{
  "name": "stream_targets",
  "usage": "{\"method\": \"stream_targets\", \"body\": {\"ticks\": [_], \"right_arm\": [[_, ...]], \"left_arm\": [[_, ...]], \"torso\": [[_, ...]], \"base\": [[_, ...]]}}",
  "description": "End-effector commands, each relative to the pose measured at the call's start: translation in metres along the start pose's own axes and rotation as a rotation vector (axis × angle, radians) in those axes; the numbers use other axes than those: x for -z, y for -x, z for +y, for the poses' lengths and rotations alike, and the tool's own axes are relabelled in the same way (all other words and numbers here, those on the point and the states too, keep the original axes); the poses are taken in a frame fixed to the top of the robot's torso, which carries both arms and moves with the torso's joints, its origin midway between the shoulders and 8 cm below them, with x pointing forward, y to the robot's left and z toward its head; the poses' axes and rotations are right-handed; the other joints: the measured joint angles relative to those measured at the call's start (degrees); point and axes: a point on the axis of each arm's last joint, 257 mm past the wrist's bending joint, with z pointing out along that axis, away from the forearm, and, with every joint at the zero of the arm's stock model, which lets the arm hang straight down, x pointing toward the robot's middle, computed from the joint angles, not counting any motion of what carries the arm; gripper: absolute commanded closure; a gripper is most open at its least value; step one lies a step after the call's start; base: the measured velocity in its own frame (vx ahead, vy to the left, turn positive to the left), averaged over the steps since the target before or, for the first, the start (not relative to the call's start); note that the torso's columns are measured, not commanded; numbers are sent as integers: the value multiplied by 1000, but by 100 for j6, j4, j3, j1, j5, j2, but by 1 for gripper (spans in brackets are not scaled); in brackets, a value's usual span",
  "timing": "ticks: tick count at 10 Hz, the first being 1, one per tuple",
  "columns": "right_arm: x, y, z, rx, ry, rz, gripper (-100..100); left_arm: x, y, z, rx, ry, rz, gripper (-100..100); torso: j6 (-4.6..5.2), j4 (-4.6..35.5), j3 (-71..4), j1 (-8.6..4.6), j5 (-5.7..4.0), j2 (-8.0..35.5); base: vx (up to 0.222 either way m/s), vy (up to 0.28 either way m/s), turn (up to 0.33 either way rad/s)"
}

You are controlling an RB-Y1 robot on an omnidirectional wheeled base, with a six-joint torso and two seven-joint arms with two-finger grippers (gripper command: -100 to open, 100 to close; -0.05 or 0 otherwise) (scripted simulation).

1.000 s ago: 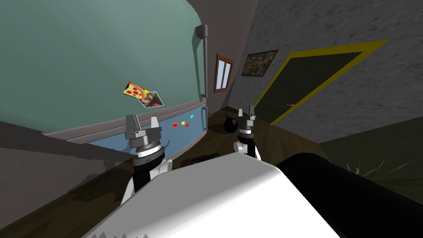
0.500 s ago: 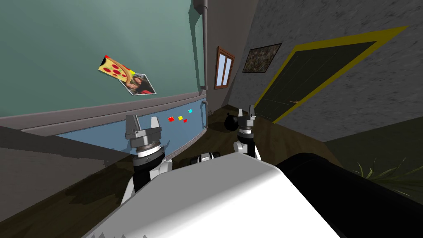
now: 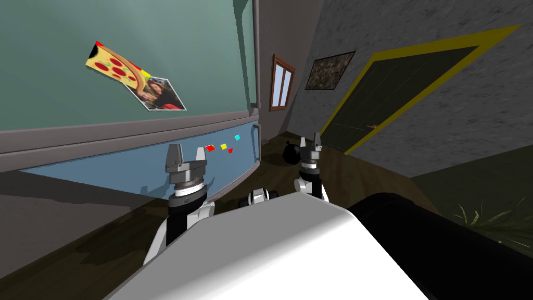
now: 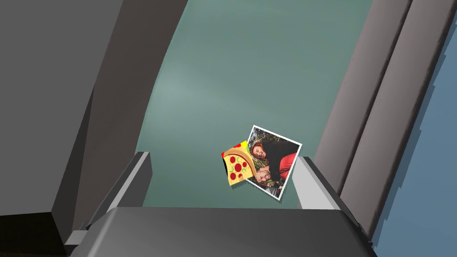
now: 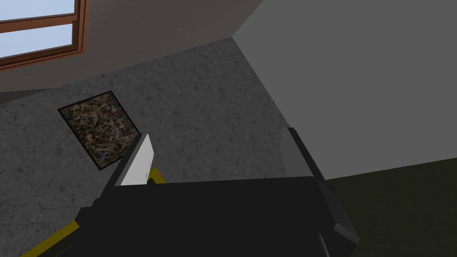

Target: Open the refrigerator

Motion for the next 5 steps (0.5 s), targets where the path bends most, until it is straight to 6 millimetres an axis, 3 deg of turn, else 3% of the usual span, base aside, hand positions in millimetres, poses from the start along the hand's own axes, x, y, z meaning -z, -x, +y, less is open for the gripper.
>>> {"method": "stream_targets", "body": {"ticks": [1,5], "right_arm": [[0,0,0,0,0,0,0],[0,0,0,0,0,0,0]], "left_arm": [[-1,-12,12,16,35,69,-100],[-1,-29,34,38,103,172,-100]], "torso": [[0,3,3,0,0,8],[0,6,7,-3,-1,16]], "base": [[108,-27,-45],[130,-31,-50]]}}
